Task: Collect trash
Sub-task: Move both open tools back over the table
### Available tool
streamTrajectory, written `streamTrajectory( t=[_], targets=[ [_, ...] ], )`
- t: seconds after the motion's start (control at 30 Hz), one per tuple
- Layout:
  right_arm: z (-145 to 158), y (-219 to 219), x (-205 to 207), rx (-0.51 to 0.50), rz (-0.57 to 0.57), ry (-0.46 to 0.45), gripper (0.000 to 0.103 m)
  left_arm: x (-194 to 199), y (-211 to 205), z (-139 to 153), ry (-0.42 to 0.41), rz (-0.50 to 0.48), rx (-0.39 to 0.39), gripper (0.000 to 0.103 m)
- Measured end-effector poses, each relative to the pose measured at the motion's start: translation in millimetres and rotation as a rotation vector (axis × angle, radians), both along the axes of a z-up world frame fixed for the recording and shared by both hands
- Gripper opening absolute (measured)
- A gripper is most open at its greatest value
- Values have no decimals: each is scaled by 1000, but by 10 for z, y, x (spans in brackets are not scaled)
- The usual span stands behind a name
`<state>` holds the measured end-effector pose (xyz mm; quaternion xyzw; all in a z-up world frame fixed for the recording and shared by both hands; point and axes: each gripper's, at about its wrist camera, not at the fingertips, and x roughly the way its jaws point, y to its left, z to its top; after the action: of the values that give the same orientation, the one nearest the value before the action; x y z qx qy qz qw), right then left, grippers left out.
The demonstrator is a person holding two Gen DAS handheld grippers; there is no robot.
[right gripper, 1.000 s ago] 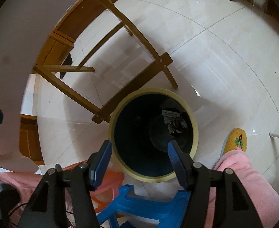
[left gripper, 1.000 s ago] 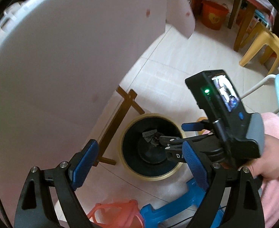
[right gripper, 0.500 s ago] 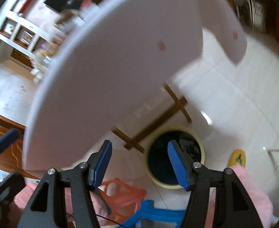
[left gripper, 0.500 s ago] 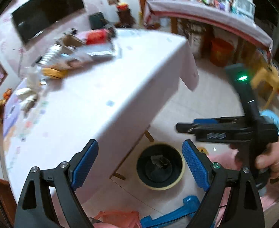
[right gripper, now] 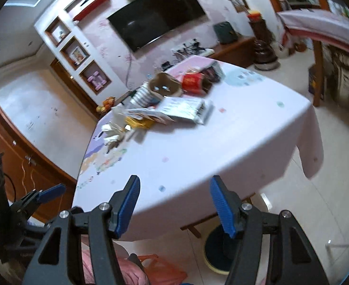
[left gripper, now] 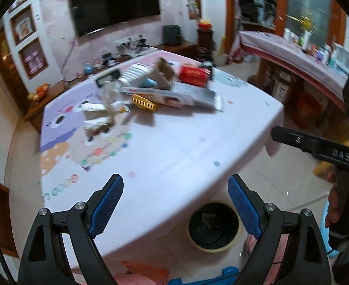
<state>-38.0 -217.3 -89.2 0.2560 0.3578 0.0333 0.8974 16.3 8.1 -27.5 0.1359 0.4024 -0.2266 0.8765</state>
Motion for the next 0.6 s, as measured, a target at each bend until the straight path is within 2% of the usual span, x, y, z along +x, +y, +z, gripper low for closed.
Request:
streamTrajectory(
  t=[0.17, 0.33, 0.6],
  targets=[
    [171, 106, 339, -46, 51, 3, 61, 314, 252, 120, -14, 78, -23, 88],
    [275, 234, 705, -110, 92, 2, 61, 734, 521, 106, 43, 147, -37, 88],
    [127, 166, 1387, -237, 105, 48, 61, 1277, 691, -15, 101, 213, -12, 88]
  ],
)
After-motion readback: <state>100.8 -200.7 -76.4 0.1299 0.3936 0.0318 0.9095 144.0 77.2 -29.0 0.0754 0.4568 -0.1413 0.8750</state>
